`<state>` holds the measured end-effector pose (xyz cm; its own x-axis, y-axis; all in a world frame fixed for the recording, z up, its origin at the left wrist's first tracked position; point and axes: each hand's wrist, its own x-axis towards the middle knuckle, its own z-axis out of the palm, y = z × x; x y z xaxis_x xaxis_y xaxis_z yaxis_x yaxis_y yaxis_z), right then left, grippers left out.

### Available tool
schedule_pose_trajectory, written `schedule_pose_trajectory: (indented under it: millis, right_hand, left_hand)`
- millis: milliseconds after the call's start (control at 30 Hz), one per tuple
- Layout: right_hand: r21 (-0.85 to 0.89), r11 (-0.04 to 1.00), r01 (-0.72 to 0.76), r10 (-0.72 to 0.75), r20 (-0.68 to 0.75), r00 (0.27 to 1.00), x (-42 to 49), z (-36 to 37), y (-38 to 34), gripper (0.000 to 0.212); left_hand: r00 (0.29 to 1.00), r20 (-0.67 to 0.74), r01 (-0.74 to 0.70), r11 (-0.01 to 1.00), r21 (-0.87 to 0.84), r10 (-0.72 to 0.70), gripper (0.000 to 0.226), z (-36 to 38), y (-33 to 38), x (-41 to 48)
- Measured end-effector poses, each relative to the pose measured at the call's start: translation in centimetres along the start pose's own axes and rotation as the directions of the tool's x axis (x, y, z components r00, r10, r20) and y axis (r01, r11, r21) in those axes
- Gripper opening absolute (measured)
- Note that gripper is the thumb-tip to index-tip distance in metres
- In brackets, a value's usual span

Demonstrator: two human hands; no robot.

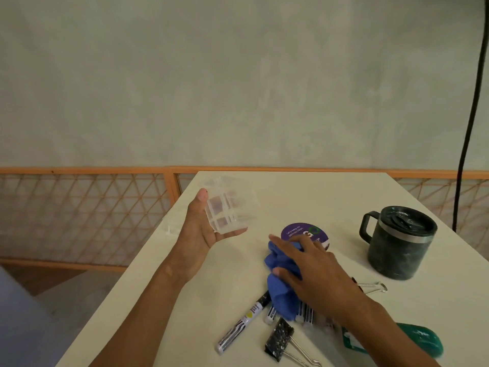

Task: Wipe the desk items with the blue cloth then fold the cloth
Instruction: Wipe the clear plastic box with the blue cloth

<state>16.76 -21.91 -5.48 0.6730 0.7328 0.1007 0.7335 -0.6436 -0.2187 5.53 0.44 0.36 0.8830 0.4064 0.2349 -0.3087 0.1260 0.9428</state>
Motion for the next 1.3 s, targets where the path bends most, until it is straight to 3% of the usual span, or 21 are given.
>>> schedule_pose_trajectory:
  millis: [67, 133, 267, 300, 433, 500, 567, 667, 767, 867, 967, 1100, 1300]
  right_hand:
    - [0.043, 0.998, 0.042, -0.041, -0.022, 0.999, 0.5, 0.5, 0.3, 0.063]
    - [0.129, 0.989, 0.066, -0.056, -0.082, 0.995, 0.6, 0.3, 0.4, 0.065]
    - [0.52, 0.845, 0.127, 0.084, -0.364, 0.928, 0.1, -1.2, -0.5, 0.029]
    - [0.566, 0.808, 0.164, 0.119, -0.43, 0.895, -0.1, -1.7, -0.5, 0.028]
    - [0.443, 0.851, 0.283, 0.149, -0.72, 0.677, -0.8, -3.9, -1.2, 0.033]
    - [0.438, 0.832, 0.341, 0.196, -0.807, 0.558, -1.0, -4.8, -1.9, 0.031]
    - [0.456, 0.808, 0.374, 0.237, -0.832, 0.501, -0.9, -5.2, -2.7, 0.032]
    - [0.481, 0.769, 0.421, 0.177, -0.793, 0.583, -0.6, -4.2, -4.3, 0.041]
    - [0.341, 0.818, 0.464, -0.083, -0.728, 0.68, -0.4, -2.6, -5.3, 0.048]
    - [0.256, 0.847, 0.466, -0.211, -0.643, 0.737, -0.7, -2.2, -5.4, 0.052]
    - [0.165, 0.889, 0.428, -0.237, -0.634, 0.736, -0.3, -1.5, -4.5, 0.06]
    - [0.246, 0.894, 0.374, -0.151, -0.62, 0.77, -0.2, -1.2, -3.8, 0.077]
    - [0.049, 0.893, 0.447, -0.307, -0.66, 0.686, -1.1, -1.3, -5.7, 0.066]
  left_hand:
    - [1.0, 0.015, 0.007, 0.998, -0.066, -0.006, 0.082, -0.3, -0.2, 0.2]
    - [0.999, 0.034, 0.027, 0.991, -0.133, -0.023, 0.095, -0.5, -0.3, 0.3]
    - [0.996, 0.066, 0.074, 0.978, -0.194, -0.062, 0.11, -0.7, -0.6, 0.6]
    - [0.995, 0.073, 0.083, 0.976, -0.201, -0.07, 0.112, -0.7, -0.7, 0.6]
    - [0.99, 0.111, 0.107, 0.966, -0.237, -0.083, 0.109, -0.2, -1.1, 0.4]
    - [0.988, 0.132, 0.116, 0.958, -0.262, -0.083, 0.105, 0.2, -1.5, 0.2]
    - [0.981, 0.17, 0.137, 0.944, -0.3, -0.088, 0.1, 0.9, -1.9, 0.0]
    - [0.978, 0.186, 0.156, 0.929, -0.335, -0.098, 0.09, 1.9, -2.3, -0.5]
    - [0.98, 0.175, 0.159, 0.905, -0.393, -0.096, 0.089, 1.8, -2.4, -0.7]
    - [0.986, 0.153, 0.126, 0.903, -0.41, -0.068, 0.083, 1.2, -2.2, -0.7]
    - [0.988, 0.149, 0.096, 0.903, -0.419, -0.036, 0.083, 0.7, -1.8, -0.4]
    - [0.99, 0.143, 0.06, 0.931, -0.36, -0.009, 0.082, 0.5, -1.6, -0.2]
    - [0.992, 0.124, 0.075, 0.924, -0.374, -0.03, 0.079, 0.8, -1.1, -0.6]
